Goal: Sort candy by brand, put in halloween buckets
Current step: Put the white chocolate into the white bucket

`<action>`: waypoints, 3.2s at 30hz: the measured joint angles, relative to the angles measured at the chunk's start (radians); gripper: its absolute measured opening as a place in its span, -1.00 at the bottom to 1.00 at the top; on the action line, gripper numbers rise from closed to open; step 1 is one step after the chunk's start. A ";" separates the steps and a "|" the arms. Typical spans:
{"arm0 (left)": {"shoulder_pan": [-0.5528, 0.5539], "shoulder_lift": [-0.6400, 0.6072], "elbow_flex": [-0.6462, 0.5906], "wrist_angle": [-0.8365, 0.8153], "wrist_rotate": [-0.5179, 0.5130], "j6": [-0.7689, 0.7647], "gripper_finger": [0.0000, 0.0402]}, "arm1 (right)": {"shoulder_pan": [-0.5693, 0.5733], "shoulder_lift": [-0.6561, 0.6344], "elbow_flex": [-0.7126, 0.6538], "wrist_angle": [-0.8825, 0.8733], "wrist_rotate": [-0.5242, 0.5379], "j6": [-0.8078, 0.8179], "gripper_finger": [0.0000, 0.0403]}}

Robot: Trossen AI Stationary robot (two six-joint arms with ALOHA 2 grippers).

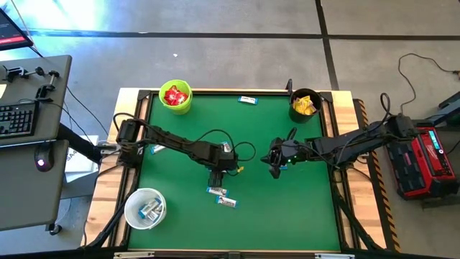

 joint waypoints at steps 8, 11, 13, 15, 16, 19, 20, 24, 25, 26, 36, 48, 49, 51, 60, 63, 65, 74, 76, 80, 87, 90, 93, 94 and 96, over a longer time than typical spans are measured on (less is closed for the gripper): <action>0.000 0.000 0.000 -0.009 0.030 0.017 -0.40 | 0.000 0.000 0.000 0.001 0.000 0.000 -1.00; 0.000 -0.005 0.000 -0.018 0.030 0.026 -0.51 | 0.000 0.000 0.000 0.000 0.001 0.000 -1.00; 0.000 -0.010 -0.001 -0.024 0.031 0.028 -0.54 | 0.000 0.000 0.000 0.001 0.002 0.000 -1.00; 0.000 -0.014 -0.003 -0.042 0.035 0.029 -0.54 | 0.000 0.000 0.000 0.000 0.002 0.000 -1.00; 0.000 -0.015 -0.003 -0.047 0.039 0.029 -0.54 | 0.000 0.000 0.000 0.001 0.003 0.000 -1.00; 0.000 -0.021 -0.003 -0.076 0.053 0.030 -0.52 | 0.000 0.000 0.000 0.001 0.006 -0.007 -1.00; 0.000 -0.022 -0.003 -0.082 0.057 0.033 -0.52 | 0.000 0.000 0.000 0.000 0.007 -0.008 -1.00; -0.003 -0.048 -0.003 -0.122 0.060 0.036 -0.52 | 0.000 0.000 0.000 0.000 0.009 -0.010 -1.00; -0.004 -0.059 -0.003 -0.124 0.062 0.036 -0.52 | 0.000 0.000 0.000 0.000 0.010 -0.013 -1.00; -0.003 -0.073 -0.003 -0.130 0.064 0.036 -0.52 | 0.000 0.000 0.000 0.002 0.010 -0.016 -1.00; -0.033 -0.274 -0.003 -0.212 0.134 -0.006 -0.53 | -0.001 0.000 0.000 0.008 0.010 -0.032 -1.00; -0.277 -0.518 -0.002 -0.477 0.152 -0.309 -0.53 | -0.001 0.000 0.000 0.021 0.015 -0.038 -1.00; -0.306 -0.533 -0.002 -0.497 0.160 -0.346 -0.53 | -0.001 0.000 0.000 0.023 0.015 -0.038 -1.00; -0.363 -0.555 -0.001 -0.534 0.167 -0.421 -0.53 | -0.001 0.000 0.000 0.024 0.016 -0.038 -1.00; -0.639 -0.600 -0.003 -0.574 0.193 -0.784 -0.53 | -0.001 0.000 0.000 0.025 0.072 -0.035 -1.00; -0.721 -0.598 -0.030 -0.574 0.197 -0.908 -0.53 | -0.001 0.000 0.000 0.026 0.085 -0.035 -1.00; -0.764 -0.598 -0.062 -0.575 0.199 -0.984 -0.53 | -0.001 0.000 0.000 0.031 0.100 -0.035 -1.00; -0.822 -0.600 -0.215 -0.438 0.179 -1.133 -0.53 | -0.001 0.000 0.000 0.076 0.126 -0.034 -1.00; -0.819 -0.599 -0.247 -0.428 0.174 -1.143 -0.53 | -0.001 0.000 0.000 0.077 0.144 -0.031 -1.00; -0.810 -0.599 -0.292 -0.429 0.179 -1.118 -0.53 | -0.001 0.000 0.000 0.077 0.150 -0.032 -1.00; -0.805 -0.599 -0.315 -0.427 0.193 -1.048 -0.43 | -0.001 0.000 0.000 0.077 0.200 0.016 -1.00; -0.805 -0.599 -0.315 -0.426 0.201 -1.032 -0.35 | -0.001 0.000 0.000 0.076 0.203 0.038 -1.00; -0.805 -0.599 -0.315 -0.425 0.234 -1.030 -0.27 | -0.001 0.000 -0.001 0.074 0.203 0.045 -1.00; -0.805 -0.599 -0.315 -0.425 0.241 -1.032 -0.25 | -0.001 0.000 0.000 0.073 0.203 0.045 -1.00; -0.805 -0.600 -0.315 -0.425 0.255 -1.029 -0.21 | -0.001 0.000 0.000 0.072 0.201 0.045 -1.00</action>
